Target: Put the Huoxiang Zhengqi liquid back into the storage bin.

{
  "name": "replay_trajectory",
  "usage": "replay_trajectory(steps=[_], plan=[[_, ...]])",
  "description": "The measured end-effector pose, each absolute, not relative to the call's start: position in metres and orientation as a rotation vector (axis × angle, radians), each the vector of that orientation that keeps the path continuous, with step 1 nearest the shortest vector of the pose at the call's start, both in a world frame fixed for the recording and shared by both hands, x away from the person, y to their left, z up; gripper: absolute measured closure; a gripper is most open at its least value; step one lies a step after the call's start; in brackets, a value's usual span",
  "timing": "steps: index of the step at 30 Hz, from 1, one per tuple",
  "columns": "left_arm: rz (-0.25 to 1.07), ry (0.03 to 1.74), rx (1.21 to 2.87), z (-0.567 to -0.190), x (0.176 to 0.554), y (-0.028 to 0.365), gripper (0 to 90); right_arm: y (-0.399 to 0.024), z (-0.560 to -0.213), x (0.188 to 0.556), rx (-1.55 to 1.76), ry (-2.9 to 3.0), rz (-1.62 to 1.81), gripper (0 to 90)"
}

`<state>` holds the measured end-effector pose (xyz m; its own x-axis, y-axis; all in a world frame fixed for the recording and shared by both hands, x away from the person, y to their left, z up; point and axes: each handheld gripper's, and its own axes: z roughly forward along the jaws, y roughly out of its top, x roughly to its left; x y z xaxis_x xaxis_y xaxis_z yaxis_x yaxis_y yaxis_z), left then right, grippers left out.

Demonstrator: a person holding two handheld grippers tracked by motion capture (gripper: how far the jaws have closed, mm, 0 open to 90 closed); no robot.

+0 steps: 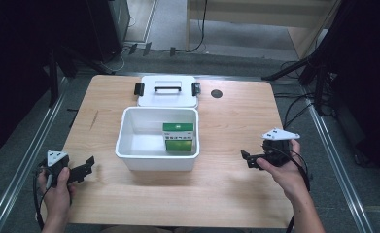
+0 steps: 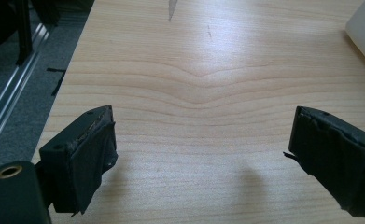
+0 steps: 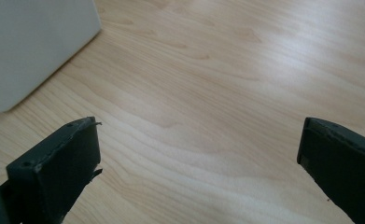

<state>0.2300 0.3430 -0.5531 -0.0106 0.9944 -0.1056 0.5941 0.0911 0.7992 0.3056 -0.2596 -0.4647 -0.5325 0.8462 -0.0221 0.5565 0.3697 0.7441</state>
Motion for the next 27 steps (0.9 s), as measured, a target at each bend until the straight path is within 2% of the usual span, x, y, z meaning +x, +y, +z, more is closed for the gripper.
replay_trajectory(steps=[13, 27], plan=[[0.747, 1.684, 1.584, -0.553, 0.230, 0.342, 8.4, -0.309, -0.506, 0.272, 1.329, 2.106, 1.037, 0.0], [0.753, 1.682, 1.588, -0.553, 0.229, 0.341, 8.4, -0.338, -0.526, 0.243, 1.379, 2.018, 1.070, 0.0]])
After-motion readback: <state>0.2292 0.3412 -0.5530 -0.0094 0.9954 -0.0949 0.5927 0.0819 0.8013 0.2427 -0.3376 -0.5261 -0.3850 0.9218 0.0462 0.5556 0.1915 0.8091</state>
